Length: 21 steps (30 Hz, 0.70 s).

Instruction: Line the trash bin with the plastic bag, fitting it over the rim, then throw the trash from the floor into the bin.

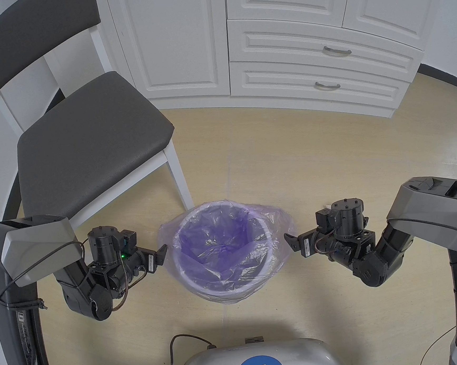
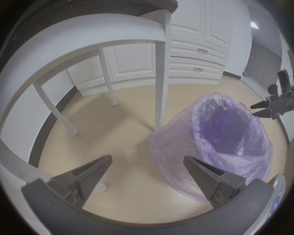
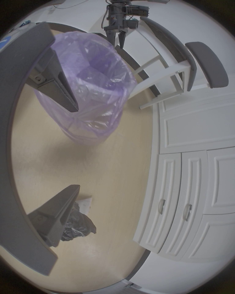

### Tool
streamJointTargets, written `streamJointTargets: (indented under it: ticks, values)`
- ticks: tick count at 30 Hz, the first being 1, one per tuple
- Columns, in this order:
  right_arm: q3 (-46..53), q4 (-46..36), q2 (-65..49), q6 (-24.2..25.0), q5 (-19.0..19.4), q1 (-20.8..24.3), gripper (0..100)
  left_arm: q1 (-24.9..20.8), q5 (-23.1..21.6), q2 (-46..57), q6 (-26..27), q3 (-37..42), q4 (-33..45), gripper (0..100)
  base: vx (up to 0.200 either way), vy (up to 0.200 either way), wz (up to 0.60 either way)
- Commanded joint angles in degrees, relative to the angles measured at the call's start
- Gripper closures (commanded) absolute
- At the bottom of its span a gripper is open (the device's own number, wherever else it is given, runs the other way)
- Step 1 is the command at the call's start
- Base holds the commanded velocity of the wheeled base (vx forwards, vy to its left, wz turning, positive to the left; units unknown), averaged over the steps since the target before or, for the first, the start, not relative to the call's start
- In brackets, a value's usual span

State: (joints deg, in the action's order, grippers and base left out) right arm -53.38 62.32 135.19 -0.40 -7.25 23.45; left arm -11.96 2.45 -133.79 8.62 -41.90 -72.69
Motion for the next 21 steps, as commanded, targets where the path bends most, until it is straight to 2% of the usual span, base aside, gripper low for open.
streamJointTargets:
  ticks: [1, 13, 17, 21]
  values:
    - [1.5, -0.1, 0.3, 0.1, 1.8, 0.9, 0, 0.0, -0.3, -0.4, 0.1, 0.3, 1.3, 0, 0.0, 0.0, 0.0]
    - [-0.5, -0.4, 6.9, 0.3, 2.6, 1.9, 0, -0.4, -1.2, -5.2, 0.0, -1.1, 2.9, 0, 0.0, 0.0, 0.0]
    - [-3.0, -0.5, 10.1, 0.4, 2.6, 1.3, 0, -0.6, -1.1, -13.1, -0.5, -6.4, 2.0, 0, 0.0, 0.0, 0.0]
    - [-4.4, -2.2, 11.8, 0.4, 2.6, 0.8, 0, 0.1, -1.1, -15.4, -0.7, -8.4, 3.2, 0, 0.0, 0.0, 0.0]
